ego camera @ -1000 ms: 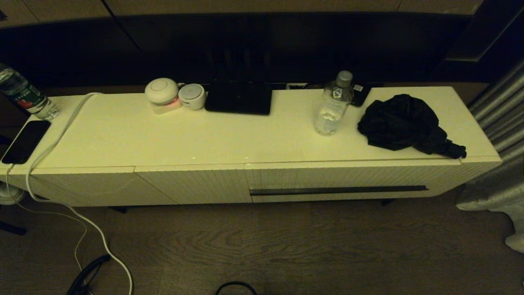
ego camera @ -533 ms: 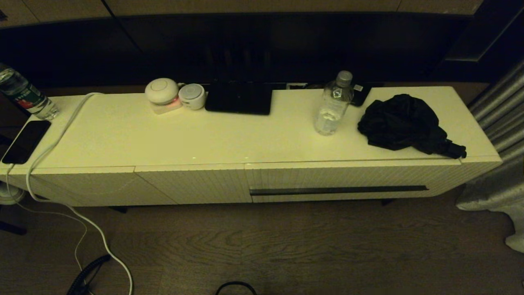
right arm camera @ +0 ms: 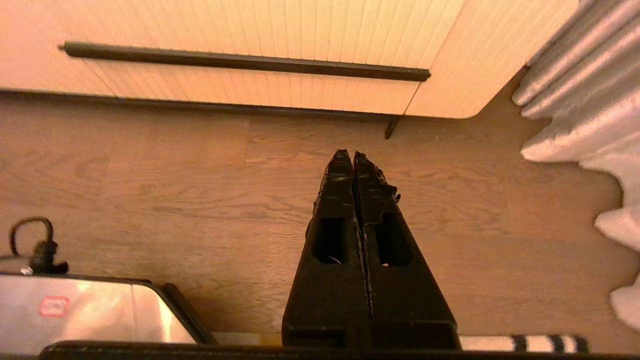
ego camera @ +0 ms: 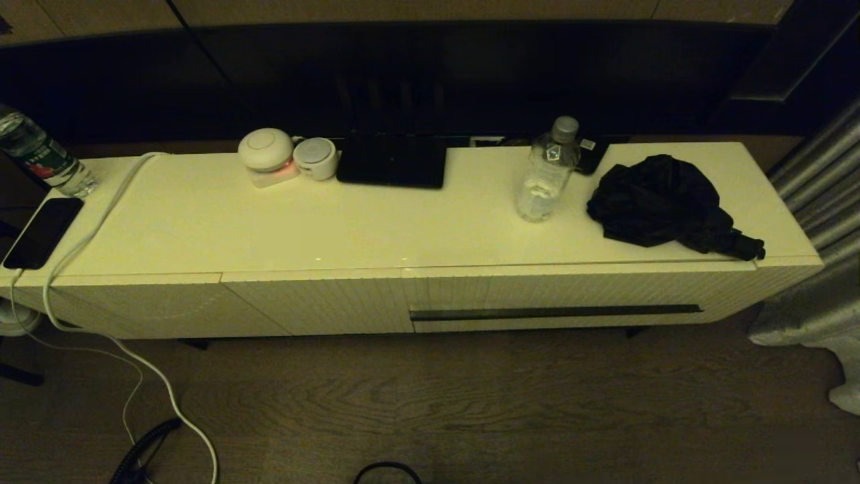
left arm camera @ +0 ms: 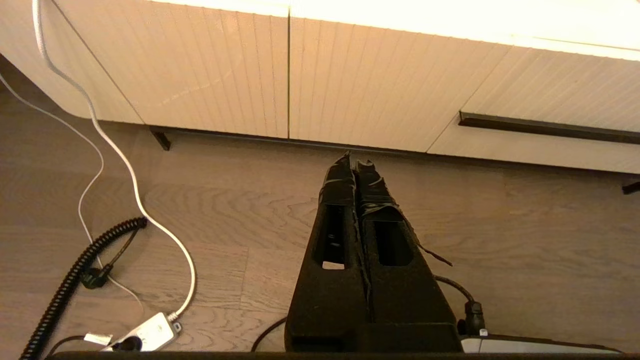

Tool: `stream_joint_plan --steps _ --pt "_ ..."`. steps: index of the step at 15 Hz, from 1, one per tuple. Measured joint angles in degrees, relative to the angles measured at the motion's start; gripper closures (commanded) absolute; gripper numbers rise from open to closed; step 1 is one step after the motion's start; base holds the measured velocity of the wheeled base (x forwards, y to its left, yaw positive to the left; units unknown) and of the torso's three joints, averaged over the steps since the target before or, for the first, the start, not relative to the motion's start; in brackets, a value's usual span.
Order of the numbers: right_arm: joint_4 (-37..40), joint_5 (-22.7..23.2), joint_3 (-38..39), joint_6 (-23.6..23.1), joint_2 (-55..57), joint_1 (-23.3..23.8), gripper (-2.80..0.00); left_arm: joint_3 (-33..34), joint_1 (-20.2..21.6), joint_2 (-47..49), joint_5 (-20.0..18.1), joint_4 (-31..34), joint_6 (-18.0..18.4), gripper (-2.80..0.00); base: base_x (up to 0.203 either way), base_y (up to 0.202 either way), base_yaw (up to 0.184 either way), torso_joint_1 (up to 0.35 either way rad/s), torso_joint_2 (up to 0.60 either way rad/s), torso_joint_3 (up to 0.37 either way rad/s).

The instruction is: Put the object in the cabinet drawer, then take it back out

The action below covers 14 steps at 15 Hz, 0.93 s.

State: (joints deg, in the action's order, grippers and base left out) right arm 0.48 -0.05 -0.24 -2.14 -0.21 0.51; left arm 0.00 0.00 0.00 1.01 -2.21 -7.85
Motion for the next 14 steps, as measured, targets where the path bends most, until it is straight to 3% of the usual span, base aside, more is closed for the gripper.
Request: stream_joint_plan --steps 3,14 --pt "-0.4 -0.4 0.1 2.7 0.0 0.0 0.00 0.0 0.0 0.0 0.0 0.0 0.0 0.00 0.000 0.000 0.000 0.000 0.00 0.000" --pt "-0.4 -0.3 0.1 2.8 0.0 0.0 0.00 0.0 0.0 0.0 0.0 0.0 0.0 0.00 0.000 0.000 0.000 0.000 0.00 0.000"
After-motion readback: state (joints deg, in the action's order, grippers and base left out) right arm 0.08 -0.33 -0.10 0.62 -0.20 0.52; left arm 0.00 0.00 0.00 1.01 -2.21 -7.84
